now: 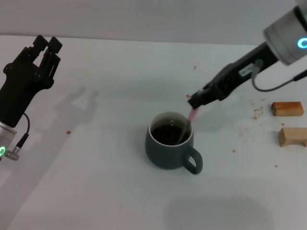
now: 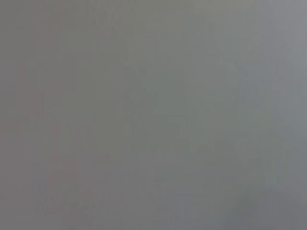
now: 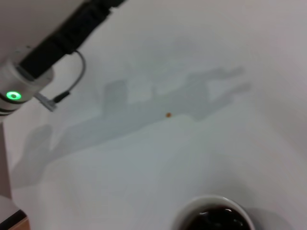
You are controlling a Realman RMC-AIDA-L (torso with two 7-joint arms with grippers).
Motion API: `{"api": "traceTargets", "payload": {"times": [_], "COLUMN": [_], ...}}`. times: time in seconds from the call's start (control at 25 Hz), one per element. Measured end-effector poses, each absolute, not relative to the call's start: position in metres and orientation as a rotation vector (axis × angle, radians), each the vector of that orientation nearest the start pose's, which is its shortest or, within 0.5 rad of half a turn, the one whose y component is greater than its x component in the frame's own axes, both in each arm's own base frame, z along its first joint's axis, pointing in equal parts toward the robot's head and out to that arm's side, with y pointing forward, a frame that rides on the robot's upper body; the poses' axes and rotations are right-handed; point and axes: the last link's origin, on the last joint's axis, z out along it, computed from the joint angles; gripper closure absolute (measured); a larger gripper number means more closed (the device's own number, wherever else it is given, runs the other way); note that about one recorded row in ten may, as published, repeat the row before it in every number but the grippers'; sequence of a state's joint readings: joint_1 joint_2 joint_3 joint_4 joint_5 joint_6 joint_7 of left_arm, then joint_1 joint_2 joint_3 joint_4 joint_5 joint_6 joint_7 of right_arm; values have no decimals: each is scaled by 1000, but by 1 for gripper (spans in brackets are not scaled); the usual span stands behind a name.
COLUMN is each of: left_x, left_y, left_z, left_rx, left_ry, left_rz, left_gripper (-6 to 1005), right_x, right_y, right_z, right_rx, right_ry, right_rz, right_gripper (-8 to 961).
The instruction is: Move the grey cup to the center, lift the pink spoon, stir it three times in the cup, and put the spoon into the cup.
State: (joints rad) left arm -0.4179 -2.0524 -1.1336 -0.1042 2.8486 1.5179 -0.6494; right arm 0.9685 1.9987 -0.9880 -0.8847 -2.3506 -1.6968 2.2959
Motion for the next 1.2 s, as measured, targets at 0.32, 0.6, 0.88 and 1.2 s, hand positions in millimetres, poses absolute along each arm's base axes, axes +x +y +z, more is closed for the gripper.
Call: {"api": "traceTargets", "payload": {"times": [0.32, 0.6, 0.88, 1.2], "left_x": [-290, -289, -288, -290], "left_y": [310, 312, 313, 310], "left_z": [2, 1, 0, 4], "left_rx": [-1754, -1757, -1756, -1723], "left_ry": [-584, -582, -584, -609], "left_rz": [-1251, -1253, -1255, -1284], "left_gripper": [580, 578, 575, 573], "right_x": [141, 154, 182, 229], "right_y": [403, 406, 403, 352], "right_z": [27, 43, 76, 133], "right_rx": [-2878, -2785, -2618, -2315], "right_ry": [1031, 1068, 1086, 743], "right_rz": [-66, 58, 269, 926], "right_gripper": [739, 683, 430, 363]}}
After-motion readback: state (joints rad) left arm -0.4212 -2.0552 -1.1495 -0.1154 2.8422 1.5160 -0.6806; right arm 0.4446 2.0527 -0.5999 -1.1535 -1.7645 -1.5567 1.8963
